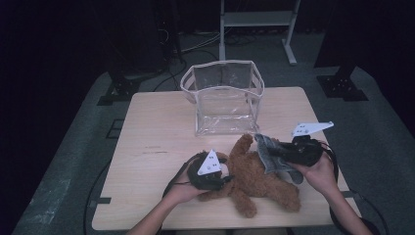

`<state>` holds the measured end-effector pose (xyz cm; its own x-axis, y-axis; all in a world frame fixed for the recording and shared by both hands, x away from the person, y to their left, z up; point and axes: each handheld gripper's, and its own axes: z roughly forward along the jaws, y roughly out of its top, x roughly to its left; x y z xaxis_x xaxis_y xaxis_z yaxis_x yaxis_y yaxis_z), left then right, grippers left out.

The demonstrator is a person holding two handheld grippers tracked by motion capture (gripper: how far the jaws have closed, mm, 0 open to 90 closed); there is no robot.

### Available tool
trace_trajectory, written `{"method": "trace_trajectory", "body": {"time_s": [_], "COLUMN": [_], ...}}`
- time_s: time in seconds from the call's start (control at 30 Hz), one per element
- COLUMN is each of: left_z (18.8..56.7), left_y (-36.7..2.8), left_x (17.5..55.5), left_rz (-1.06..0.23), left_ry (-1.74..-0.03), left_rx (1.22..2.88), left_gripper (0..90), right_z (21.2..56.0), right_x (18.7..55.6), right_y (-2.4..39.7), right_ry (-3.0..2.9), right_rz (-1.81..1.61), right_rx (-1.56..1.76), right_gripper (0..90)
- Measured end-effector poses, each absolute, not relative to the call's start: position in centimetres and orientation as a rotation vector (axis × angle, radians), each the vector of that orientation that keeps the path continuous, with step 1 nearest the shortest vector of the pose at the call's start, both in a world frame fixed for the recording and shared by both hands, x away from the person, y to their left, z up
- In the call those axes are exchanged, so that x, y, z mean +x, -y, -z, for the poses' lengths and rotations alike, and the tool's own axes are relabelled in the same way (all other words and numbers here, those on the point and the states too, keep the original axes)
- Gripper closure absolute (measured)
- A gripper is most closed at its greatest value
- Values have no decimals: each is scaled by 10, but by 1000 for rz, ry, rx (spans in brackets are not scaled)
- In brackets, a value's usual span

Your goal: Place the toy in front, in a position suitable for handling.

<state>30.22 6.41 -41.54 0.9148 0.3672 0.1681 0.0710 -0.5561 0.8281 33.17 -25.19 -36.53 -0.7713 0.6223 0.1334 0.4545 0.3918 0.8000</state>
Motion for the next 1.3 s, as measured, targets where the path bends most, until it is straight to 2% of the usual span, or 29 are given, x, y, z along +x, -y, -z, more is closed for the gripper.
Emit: {"method": "trace_trajectory", "body": {"time_s": [0.23,0.43,0.6,0.83,0.97,1.2,1.3], "left_z": [415,403,404,415,414,403,408], "left_y": [-65,-74,-79,-78,-80,-85,-86], "left_x": [302,304,308,294,286,289,293], "left_rz": [-388,-368,-272,-299,-301,-276,-264], "left_ry": [-306,-326,-360,-354,-337,-396,-412], "left_rx": [2139,2103,2124,2126,2122,2083,2094], "left_gripper": [404,350,366,374,365,83,82], "right_z": [374,382,378,364,374,390,391], "right_x": [340,337,333,327,323,290,282], "right_y": [239,238,240,231,224,225,226], "right_ry": [-2536,-2569,-2586,-2576,-2602,-2580,-2586], "right_rz": [-1270,-1217,-1242,-1373,-1314,-1323,-1322], "right_rx": [948,941,940,901,893,818,785], "right_gripper": [749,746,745,744,743,746,745]}}
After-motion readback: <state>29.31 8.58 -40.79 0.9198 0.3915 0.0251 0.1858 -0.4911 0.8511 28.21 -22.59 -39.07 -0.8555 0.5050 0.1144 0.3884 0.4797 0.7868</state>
